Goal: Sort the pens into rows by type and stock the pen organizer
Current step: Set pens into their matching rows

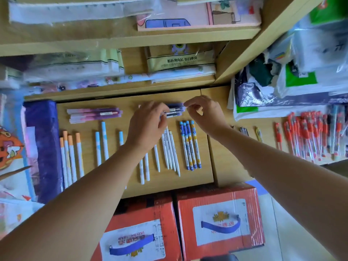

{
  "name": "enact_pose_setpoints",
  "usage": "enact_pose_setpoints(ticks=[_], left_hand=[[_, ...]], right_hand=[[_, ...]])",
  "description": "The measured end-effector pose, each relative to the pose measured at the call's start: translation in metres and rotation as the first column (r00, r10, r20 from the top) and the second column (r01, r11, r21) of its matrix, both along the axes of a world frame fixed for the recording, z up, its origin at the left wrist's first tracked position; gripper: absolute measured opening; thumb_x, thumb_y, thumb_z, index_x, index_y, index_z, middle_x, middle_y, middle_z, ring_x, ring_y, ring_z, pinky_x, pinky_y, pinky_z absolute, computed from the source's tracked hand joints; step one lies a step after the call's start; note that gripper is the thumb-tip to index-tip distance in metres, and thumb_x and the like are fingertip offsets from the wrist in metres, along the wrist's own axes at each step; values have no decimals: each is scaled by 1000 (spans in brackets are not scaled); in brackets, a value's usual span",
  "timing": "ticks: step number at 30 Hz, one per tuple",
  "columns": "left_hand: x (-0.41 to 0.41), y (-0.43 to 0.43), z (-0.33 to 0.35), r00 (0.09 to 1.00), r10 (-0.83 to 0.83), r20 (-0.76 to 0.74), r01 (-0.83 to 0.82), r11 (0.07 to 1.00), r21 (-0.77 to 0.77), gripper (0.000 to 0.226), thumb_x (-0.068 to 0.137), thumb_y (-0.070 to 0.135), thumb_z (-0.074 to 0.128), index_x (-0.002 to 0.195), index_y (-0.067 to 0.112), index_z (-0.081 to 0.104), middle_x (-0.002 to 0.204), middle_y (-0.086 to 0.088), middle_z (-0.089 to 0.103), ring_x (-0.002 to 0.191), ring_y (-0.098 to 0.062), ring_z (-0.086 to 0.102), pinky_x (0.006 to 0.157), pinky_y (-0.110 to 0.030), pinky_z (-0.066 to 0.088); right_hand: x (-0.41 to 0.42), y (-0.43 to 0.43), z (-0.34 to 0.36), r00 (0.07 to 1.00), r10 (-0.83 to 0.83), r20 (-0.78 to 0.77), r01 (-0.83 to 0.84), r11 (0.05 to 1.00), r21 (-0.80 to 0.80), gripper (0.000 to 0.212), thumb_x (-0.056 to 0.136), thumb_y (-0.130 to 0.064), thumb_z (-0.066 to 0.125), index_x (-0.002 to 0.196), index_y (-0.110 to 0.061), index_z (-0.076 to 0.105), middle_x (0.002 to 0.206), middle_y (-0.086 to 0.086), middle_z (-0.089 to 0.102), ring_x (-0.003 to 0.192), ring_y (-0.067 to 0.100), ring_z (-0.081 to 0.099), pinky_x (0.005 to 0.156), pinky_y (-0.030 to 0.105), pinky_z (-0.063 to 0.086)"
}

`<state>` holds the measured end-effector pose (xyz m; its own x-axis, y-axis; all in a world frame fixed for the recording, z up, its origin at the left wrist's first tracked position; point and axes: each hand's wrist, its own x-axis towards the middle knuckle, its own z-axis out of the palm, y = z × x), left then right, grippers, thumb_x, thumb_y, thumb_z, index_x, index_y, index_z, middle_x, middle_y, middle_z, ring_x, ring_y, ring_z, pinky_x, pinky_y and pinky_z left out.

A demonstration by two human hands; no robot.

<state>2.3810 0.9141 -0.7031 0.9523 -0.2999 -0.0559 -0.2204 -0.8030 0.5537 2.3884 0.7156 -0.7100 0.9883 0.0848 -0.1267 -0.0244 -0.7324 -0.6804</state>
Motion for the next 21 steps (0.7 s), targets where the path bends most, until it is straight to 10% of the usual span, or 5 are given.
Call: enact_pose_setpoints(ticks=[10,21], left_hand=[[-35,-151,36,947,-210,-245,216,976,-5,12,90,27,54,94,22,64,81,4,66,80,-23,63,69,-36,49],[-100,-357,8,898,-367,-243,392,918,63,37,85,12,57,122,14,59,123,-8,55,119,-30,47,101,-42,37]], right_hand=[[-80,-131,16,944,-275,-181,283,959,22,10,83,-20,63,88,-20,73,75,1,70,67,18,62,69,39,53],[-160,-348,10,908,-358,-219,339,933,-118,15,86,-15,62,97,-17,72,73,-1,64,69,17,58,63,28,43]])
